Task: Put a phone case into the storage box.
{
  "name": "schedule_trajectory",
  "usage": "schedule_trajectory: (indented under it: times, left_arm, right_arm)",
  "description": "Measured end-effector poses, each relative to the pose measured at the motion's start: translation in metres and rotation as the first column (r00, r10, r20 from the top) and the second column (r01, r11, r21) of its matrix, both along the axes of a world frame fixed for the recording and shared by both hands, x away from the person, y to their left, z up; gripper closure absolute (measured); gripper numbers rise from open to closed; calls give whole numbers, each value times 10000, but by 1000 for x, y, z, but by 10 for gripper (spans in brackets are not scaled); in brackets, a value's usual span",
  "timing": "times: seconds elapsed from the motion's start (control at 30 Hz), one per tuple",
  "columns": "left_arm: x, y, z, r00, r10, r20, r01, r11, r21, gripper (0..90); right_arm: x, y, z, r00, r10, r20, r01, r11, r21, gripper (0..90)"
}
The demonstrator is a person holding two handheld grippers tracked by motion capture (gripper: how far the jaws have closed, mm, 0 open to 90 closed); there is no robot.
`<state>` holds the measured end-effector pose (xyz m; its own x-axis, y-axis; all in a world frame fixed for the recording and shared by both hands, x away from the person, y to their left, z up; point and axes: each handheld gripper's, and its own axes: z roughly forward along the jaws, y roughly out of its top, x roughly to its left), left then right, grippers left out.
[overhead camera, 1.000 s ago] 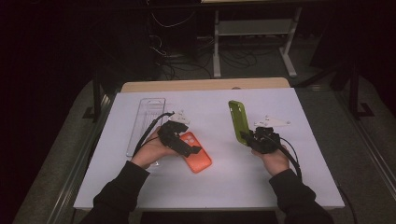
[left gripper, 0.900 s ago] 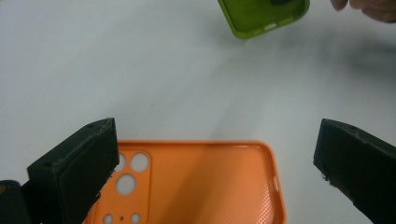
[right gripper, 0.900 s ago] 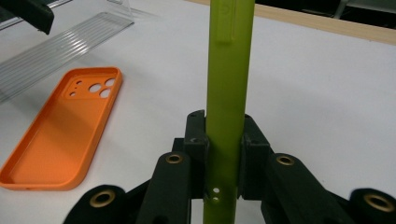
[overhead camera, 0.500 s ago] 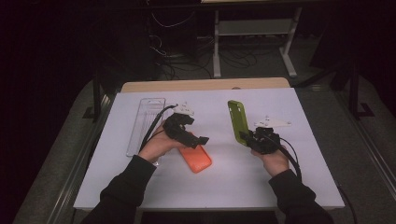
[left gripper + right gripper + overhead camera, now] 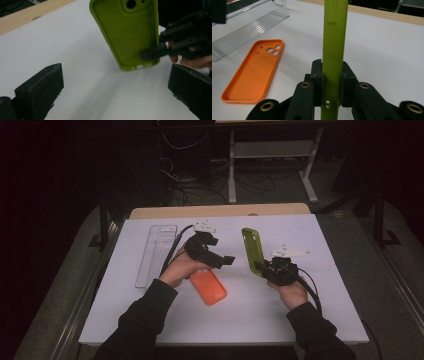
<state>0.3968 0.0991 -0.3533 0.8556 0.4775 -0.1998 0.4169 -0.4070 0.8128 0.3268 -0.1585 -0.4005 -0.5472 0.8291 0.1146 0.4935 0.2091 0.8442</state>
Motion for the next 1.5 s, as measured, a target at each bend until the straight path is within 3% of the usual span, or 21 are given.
schedule_trajectory:
  times: [0.37, 0.7, 0.97, 1.37, 1.5]
  left_arm:
    - [10, -14, -2, 9995, 258, -172, -273, 9956, -897, 0]
    - [13, -30, -11, 9998, 99, -184, -117, 9946, -1027, 0]
    - [12, -42, -14, 9997, 53, -259, -90, 9893, -1454, 0]
    - [11, -48, -17, 9996, 122, -243, -159, 9875, -1567, 3]
    - [11, -46, -17, 9994, 236, -242, -273, 9855, -1676, 47]
  right_arm:
    - [-2, 7, 1, 9998, 181, 47, -181, 9998, 70, 758]
    - [-4, 16, 2, 9995, 322, 51, -324, 9990, 298, 758]
    - [-7, 22, 4, 9982, 592, 25, -593, 9967, 548, 758]
    - [-8, 26, 3, 9977, 666, 104, -669, 9973, 311, 758]
    - [-9, 27, 2, 9980, 614, 124, -616, 9979, 216, 758]
